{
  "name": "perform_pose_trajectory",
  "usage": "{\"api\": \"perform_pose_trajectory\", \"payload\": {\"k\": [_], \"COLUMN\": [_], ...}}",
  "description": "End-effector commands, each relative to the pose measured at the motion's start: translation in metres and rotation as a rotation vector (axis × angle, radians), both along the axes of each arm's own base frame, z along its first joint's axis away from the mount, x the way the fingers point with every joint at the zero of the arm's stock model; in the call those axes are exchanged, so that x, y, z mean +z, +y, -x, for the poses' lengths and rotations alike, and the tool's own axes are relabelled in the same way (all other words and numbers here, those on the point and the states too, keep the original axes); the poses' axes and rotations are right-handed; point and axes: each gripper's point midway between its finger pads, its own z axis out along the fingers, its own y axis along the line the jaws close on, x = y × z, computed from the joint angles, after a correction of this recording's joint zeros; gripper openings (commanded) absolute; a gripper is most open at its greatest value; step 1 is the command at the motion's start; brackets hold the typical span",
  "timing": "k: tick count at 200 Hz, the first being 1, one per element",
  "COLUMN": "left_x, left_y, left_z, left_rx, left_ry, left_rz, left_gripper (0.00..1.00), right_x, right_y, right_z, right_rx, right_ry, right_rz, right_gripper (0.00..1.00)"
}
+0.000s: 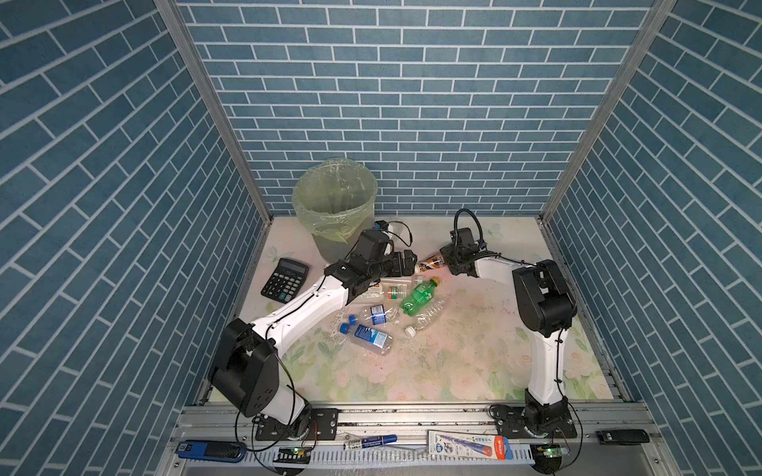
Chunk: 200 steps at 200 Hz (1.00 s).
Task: Throw the plastic bottles in the bin
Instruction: 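Lower the right gripper and close it on the Nescafe bottle's bottom end, then lift the Nescafe bottle with the right gripper toward the bin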
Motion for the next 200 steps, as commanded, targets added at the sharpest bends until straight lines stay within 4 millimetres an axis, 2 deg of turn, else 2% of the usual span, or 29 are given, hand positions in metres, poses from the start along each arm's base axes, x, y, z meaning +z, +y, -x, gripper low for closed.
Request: {"api": "perform_pose_trajectory", "payload": {"k": [1,86,111,157,200], "left_x": [0.004,0.002,0.001,0.001,0.001], "left_y": [0.004,0.004,0.004,0.004,0.001], "left_z": [0.006,0.011,0.012,0.013,0.015], "left_rx": [0.003,0.000,-0.002,0.001,-0.002], "left_ry": [-0.005,0.016,0.021,0.029,0.034], "left_rz": [-0.002,0.004,0.004,0.011,0.010], "left_gripper": [0.99,0.99,0.99,0.99,0.99], "right_x": [-0.004,-0.001,-0.001,0.002,0.005], "right_y": [-0.043,-0.164,-0.191,-0.218,-0.219], "right_z": [0.011,0.048,0.058,0.069,0.070], "right_rx": [-0.117,-0.315,-0.363,-0.412,-0.410], "right_ry": [0.035,0.070,0.077,0.073,0.061], "right_rz": [0.035,0.096,0.092,0.079,0.062], "right_gripper": [0.55,0.52,0.51,0.51,0.51]}}
